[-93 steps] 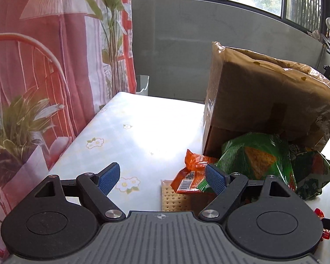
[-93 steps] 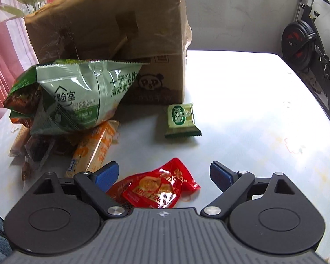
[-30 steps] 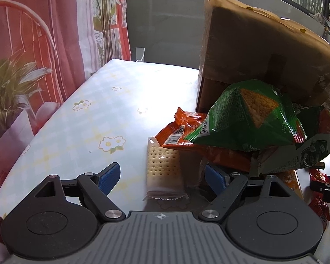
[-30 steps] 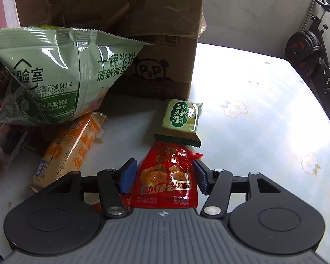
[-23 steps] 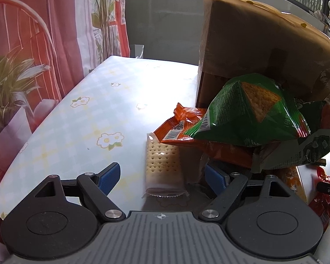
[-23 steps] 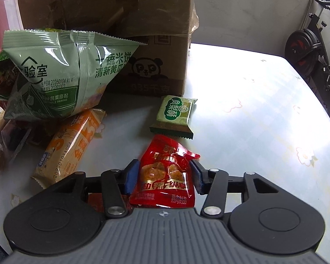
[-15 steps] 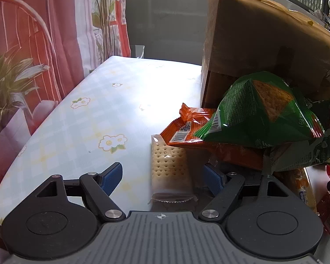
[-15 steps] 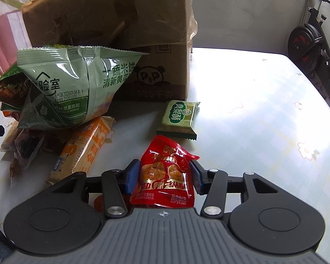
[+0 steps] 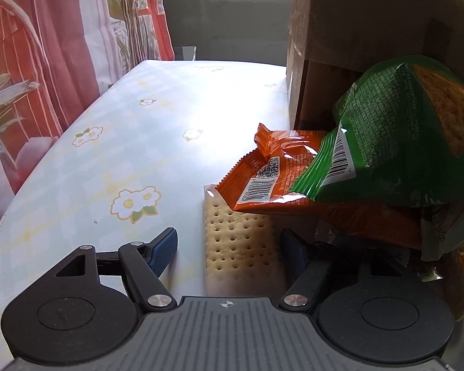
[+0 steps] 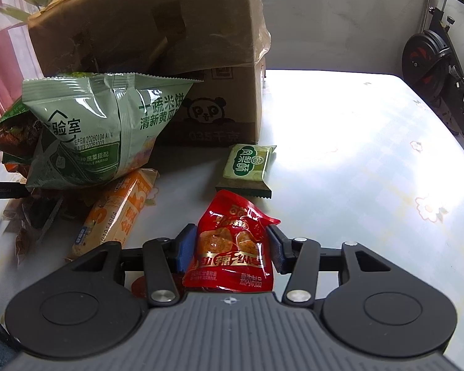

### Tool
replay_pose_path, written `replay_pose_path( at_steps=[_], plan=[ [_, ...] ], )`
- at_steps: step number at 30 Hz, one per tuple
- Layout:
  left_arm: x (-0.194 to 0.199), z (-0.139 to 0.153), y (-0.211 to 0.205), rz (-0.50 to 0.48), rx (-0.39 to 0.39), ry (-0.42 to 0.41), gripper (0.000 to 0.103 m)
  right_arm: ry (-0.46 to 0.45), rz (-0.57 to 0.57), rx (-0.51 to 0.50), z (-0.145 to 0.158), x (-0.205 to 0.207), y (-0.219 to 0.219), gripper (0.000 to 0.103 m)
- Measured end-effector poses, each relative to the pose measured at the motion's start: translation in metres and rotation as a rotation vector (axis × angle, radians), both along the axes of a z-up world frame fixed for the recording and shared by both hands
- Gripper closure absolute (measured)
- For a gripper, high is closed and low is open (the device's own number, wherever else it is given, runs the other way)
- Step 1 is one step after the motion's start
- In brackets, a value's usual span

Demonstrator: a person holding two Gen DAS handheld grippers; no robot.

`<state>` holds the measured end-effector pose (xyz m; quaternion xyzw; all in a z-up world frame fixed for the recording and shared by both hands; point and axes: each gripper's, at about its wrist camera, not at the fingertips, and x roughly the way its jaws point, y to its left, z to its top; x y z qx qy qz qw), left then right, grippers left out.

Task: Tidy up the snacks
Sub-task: 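Grasp the cracker biscuit with the left tool while the right tool grasps the red pouch, then lift the cracker and red pouch up over the box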

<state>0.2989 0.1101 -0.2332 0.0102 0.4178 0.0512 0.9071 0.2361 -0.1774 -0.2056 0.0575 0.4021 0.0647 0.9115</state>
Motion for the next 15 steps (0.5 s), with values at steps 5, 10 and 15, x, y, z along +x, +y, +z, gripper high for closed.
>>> replay_pose_path(
  at_steps=[5,10,15],
  plan=[
    [-0.007,0.005,-0.002,-0.016,0.017,0.017,0.054,-0.004,-0.006,0.004,-0.001,0.0,-0.001,0.052],
    [-0.02,0.012,0.01,0.019,-0.002,0.021,0.054,-0.017,-0.006,0.011,0.003,-0.001,-0.002,0.052],
    [-0.035,0.035,0.02,0.066,-0.018,-0.029,0.054,-0.052,-0.006,0.025,0.014,-0.004,-0.006,0.052]
  ],
)
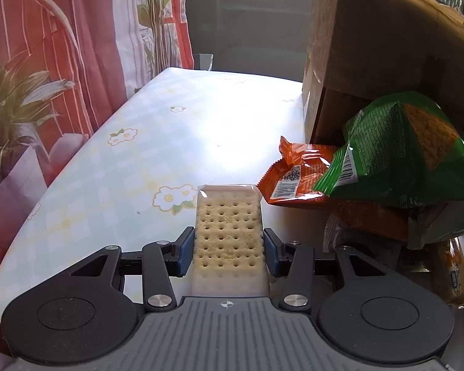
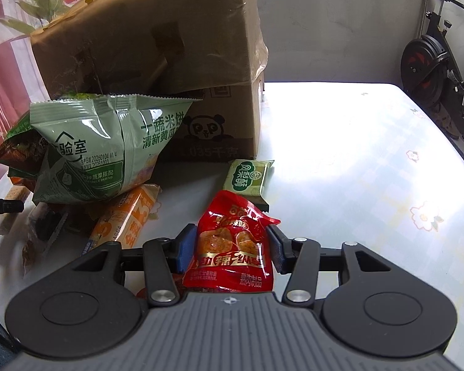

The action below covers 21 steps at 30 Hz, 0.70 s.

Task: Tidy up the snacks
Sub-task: 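Lift the cracker and red pouch up over the box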

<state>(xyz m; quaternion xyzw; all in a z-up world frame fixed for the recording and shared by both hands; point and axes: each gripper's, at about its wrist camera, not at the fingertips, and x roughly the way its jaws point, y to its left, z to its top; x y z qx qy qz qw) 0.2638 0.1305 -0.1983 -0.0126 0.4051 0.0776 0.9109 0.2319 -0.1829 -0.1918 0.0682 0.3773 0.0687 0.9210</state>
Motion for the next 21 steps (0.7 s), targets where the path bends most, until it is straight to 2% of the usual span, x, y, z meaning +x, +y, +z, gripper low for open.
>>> replay_pose_path(
  at_steps=[6,11,14,21],
  plan=[
    [-0.01,0.04,0.008,0.053,0.004,-0.103,0.054,-0.105,0.013,0.004,0.029,-0.005,-0.004,0.052],
    [-0.011,0.078,0.008,0.054,0.0,-0.196,0.054,-0.216,0.022,0.0,0.062,-0.004,-0.007,0.052],
    [-0.006,0.104,-0.002,0.028,0.022,-0.252,0.054,-0.285,0.033,-0.011,0.083,0.001,-0.008,0.052],
    [0.019,0.154,-0.035,-0.088,0.016,-0.363,0.054,-0.421,0.072,-0.004,0.128,0.022,-0.008,0.052]
  ],
)
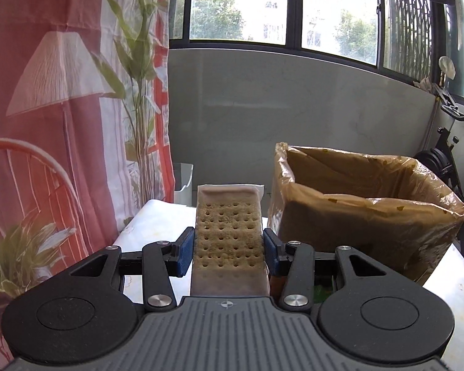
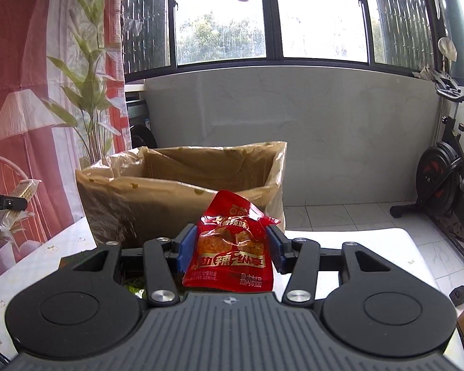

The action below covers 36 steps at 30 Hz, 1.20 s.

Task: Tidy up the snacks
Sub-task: 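Lift the cracker and red pouch up over the box, then drop the cracker and red pouch into the box by opening both tools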

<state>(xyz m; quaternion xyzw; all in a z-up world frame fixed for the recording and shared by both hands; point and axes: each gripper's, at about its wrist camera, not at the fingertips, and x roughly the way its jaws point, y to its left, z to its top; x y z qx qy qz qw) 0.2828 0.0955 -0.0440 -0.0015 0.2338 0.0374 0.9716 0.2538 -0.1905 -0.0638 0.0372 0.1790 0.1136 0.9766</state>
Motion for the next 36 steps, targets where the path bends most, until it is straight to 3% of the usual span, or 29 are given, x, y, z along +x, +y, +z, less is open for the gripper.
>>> replay_pose_path(
  at_steps=[7,12,19,24,29,33,36],
  plan=[
    [0.053,0.032,-0.048,-0.141,0.072,-0.032,0.054,-0.077,0.055,-0.03,0.032,0.047,0.011,0.052],
    [0.098,0.04,-0.073,-0.191,0.065,0.0,0.054,-0.034,0.083,-0.065,0.035,0.094,0.027,0.052],
    [0.151,0.021,-0.102,-0.23,0.068,0.067,0.054,0.038,0.099,-0.149,0.025,0.137,0.043,0.052],
    [0.178,-0.001,-0.114,-0.236,0.115,0.126,0.054,0.126,0.098,-0.095,0.016,0.155,0.039,0.052],
    [0.186,-0.012,-0.113,-0.238,0.09,0.141,0.054,0.179,0.067,-0.11,0.012,0.164,0.034,0.049],
    [0.186,-0.013,-0.111,-0.246,0.118,0.118,0.025,0.224,0.046,-0.074,0.01,0.166,0.023,0.045],
    [0.177,-0.009,-0.107,-0.245,0.127,0.11,0.022,0.22,0.037,-0.066,0.01,0.161,0.02,0.036]
  ],
)
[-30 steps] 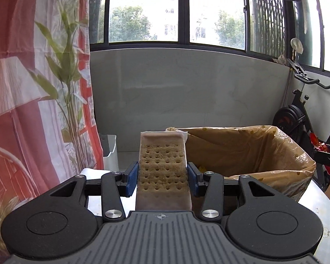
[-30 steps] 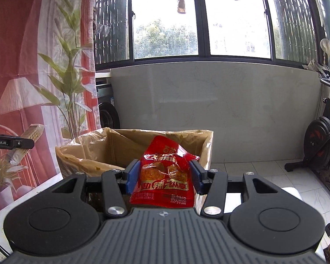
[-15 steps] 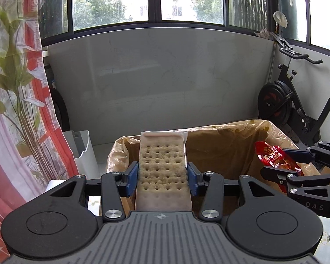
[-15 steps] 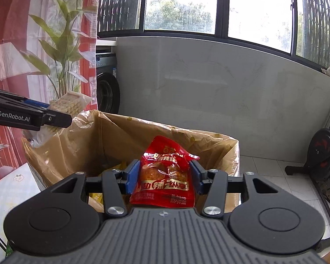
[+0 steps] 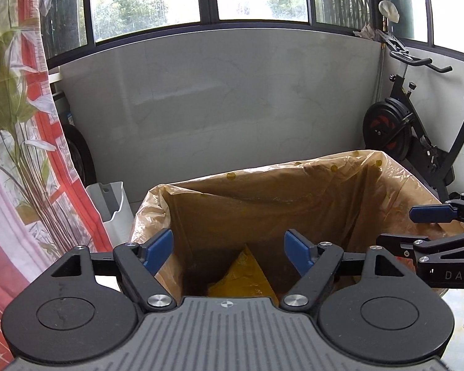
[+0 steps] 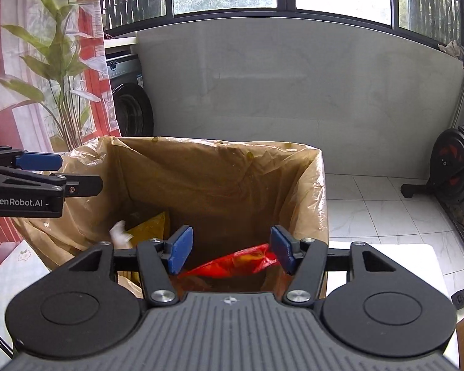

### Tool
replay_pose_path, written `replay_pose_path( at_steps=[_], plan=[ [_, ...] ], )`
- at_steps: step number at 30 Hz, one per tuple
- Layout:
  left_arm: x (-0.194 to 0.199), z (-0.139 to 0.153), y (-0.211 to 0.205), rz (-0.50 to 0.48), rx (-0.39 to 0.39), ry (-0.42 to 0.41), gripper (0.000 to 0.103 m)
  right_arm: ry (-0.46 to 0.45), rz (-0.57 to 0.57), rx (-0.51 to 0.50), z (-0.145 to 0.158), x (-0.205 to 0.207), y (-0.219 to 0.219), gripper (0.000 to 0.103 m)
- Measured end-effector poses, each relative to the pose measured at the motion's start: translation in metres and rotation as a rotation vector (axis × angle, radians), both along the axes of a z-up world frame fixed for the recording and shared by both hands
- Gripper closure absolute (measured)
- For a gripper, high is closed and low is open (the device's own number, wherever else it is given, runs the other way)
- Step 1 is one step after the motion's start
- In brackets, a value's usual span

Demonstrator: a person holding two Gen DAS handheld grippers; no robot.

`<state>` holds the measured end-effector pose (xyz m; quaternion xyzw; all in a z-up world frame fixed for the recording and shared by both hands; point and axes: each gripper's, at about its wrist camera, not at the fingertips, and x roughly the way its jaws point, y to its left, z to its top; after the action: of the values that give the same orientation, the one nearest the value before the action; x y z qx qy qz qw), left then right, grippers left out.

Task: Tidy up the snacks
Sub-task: 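Drop the cracker and red pouch into the box by opening both tools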

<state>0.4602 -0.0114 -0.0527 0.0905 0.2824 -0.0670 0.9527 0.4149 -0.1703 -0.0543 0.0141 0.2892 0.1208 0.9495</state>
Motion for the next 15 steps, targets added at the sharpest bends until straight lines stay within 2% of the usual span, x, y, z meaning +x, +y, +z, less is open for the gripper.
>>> replay_pose_path(
  at_steps=[2,4,9,15],
  plan=[
    [-0.006,0.004,0.003,0.009,0.0,-0.004,0.022,-0.008,0.005,0.024,0.001,-0.004,-0.001,0.029],
    [-0.017,0.011,0.009,0.019,-0.016,-0.014,0.022,-0.021,0.001,0.048,0.004,-0.01,-0.003,0.027],
    [-0.044,0.033,0.029,0.042,-0.051,-0.052,0.022,-0.069,0.006,0.093,0.014,-0.03,-0.01,0.022],
    [-0.089,0.057,0.059,0.04,-0.09,-0.114,0.022,-0.131,0.009,0.154,0.025,-0.062,-0.022,0.022]
  ],
)
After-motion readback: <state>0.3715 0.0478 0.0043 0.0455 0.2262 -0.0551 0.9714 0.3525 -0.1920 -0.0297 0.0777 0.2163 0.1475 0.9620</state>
